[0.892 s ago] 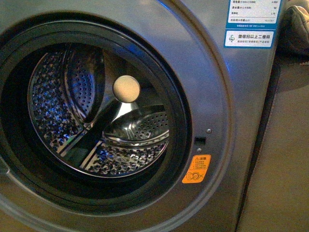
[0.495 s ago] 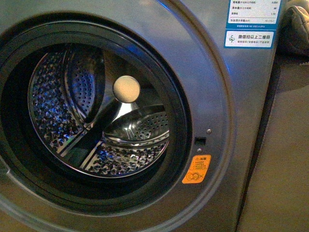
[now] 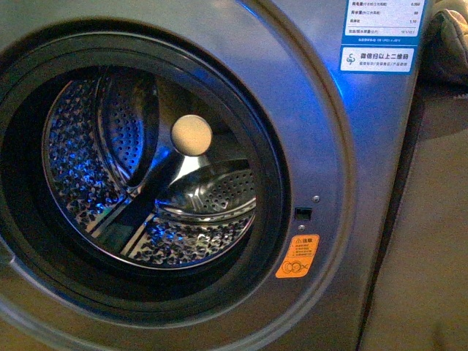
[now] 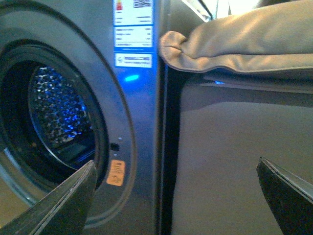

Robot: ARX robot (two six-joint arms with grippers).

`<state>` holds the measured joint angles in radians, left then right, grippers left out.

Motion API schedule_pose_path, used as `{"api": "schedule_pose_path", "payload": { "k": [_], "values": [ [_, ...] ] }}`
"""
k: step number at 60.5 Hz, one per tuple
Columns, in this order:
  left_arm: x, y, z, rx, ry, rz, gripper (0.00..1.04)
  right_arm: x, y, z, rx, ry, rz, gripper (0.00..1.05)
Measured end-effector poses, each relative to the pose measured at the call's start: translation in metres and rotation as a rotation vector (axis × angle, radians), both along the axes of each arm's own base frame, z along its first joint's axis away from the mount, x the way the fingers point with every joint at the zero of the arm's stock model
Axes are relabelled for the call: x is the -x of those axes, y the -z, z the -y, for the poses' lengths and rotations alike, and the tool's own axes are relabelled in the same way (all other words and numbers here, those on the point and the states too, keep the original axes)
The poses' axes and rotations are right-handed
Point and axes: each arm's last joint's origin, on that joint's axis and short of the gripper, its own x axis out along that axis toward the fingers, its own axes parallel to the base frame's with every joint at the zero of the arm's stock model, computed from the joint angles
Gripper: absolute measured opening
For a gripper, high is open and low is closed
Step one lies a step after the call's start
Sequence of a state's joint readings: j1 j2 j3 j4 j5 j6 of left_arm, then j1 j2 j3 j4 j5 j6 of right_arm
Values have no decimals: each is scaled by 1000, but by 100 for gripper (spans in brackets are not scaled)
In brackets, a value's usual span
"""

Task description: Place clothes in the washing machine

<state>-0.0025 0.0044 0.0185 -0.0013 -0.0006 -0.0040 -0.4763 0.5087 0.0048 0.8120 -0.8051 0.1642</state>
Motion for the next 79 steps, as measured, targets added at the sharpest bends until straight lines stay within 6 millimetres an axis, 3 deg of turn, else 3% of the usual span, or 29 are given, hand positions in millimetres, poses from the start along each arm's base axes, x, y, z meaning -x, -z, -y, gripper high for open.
{"api": "schedule_pose_path", "payload": {
  "k": [15, 29, 42, 45, 62, 68, 79],
  "values": [
    [0, 0, 0, 0, 0, 0, 98, -23, -26, 54, -40, 130, -19, 97],
    [0, 0, 0, 0, 0, 0, 98, -57, -49, 121, -74, 345, -254, 97],
    [0, 0, 0, 0, 0, 0, 98, -77, -39, 179, -103, 444, -499, 97],
    [0, 0, 0, 0, 0, 0, 98, -82, -23, 199, -113, 472, -598, 97],
    [0, 0, 0, 0, 0, 0, 98, -88, 71, 260, -115, 592, -887, 97],
    [0, 0, 0, 0, 0, 0, 98, -92, 105, 278, -134, 628, -958, 97],
    [0, 0, 0, 0, 0, 0, 98, -98, 158, 295, -164, 659, -1067, 97]
  ]
}}
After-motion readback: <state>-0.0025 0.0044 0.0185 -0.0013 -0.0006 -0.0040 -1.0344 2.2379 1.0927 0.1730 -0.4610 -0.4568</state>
